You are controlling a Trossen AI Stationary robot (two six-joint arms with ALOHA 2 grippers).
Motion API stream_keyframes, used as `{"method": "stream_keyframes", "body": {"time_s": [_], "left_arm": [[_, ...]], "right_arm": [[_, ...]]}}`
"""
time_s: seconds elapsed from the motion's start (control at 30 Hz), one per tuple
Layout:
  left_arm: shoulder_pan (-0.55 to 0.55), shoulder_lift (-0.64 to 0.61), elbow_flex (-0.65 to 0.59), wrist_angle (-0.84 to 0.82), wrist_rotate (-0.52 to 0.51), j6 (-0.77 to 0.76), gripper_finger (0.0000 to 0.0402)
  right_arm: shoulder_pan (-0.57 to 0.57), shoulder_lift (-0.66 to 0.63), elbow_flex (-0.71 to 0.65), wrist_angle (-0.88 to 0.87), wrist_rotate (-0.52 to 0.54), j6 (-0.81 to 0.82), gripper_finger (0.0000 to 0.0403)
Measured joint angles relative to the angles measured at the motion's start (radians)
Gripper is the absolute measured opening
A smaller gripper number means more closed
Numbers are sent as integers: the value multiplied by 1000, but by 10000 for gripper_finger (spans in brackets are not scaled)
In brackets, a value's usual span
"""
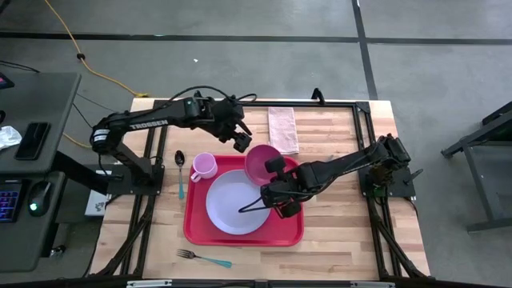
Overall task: Set up tray
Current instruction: Put the red bowl on top of the blue plate
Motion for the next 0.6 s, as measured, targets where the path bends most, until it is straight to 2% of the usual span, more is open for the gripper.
{"method": "stream_keyframes", "body": {"time_s": [0.6], "left_arm": [[-13,-1,-1,51,23,-35,348]], "right_arm": [[-60,0,0,9,-7,-44,0]]}}
